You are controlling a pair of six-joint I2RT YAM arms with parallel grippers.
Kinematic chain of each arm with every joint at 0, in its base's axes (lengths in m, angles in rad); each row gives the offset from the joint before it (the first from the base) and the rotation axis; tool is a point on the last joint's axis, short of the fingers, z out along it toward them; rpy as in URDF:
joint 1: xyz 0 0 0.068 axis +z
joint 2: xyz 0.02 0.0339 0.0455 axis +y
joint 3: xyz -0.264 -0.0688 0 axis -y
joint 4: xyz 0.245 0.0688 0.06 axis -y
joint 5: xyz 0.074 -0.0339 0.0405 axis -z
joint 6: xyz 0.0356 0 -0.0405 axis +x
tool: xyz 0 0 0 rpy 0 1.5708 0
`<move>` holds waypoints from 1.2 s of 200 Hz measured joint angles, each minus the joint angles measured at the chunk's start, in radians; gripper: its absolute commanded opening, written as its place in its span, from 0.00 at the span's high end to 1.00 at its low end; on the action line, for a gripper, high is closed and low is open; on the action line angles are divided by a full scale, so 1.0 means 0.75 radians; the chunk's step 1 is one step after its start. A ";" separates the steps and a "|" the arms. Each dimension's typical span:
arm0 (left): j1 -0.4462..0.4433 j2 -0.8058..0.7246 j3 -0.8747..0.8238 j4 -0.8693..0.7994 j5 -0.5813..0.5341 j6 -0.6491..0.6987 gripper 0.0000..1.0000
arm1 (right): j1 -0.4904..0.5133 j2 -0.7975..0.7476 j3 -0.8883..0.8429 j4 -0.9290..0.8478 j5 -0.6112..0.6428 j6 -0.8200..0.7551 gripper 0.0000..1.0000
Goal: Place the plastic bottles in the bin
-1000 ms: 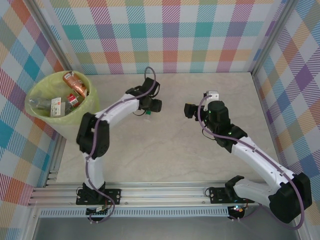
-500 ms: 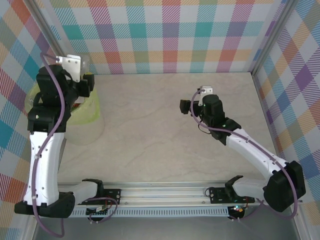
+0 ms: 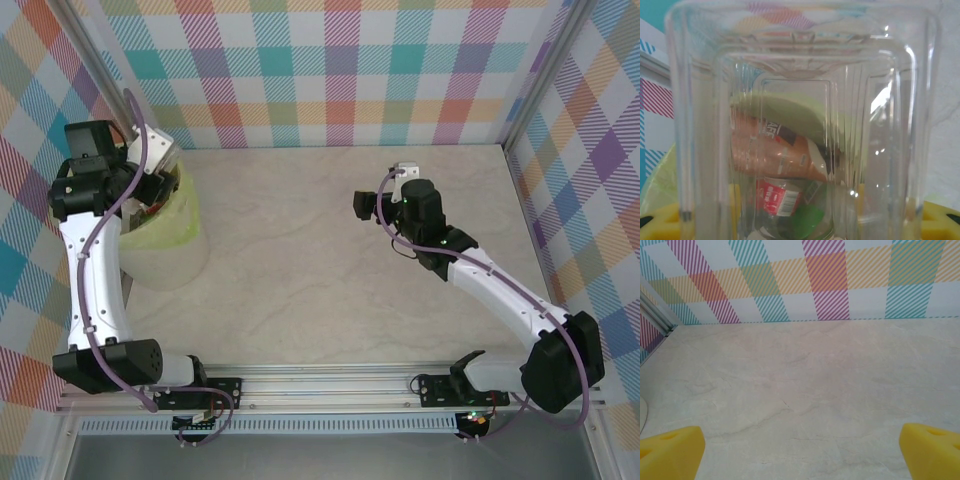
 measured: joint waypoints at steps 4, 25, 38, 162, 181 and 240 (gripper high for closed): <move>0.012 -0.001 0.000 0.000 0.013 0.014 0.41 | 0.000 0.000 0.001 -0.003 0.000 0.001 0.00; 0.101 -0.001 -0.001 0.000 0.110 0.075 0.35 | 0.000 0.000 0.001 -0.013 0.000 0.001 0.00; 0.151 -0.003 -0.010 0.009 0.152 0.103 0.31 | 0.000 -0.002 0.001 -0.013 0.000 0.001 0.00; 0.208 -0.035 -0.032 0.150 0.396 0.008 0.00 | 0.000 -0.042 0.001 -0.022 0.000 0.018 0.00; 0.209 -0.045 -0.009 0.212 0.507 -0.147 0.00 | 0.000 -0.042 0.001 -0.023 0.001 0.016 0.00; 0.007 -0.189 -0.036 0.582 0.445 -0.713 0.00 | 0.000 -0.048 -0.038 -0.021 0.043 0.016 0.00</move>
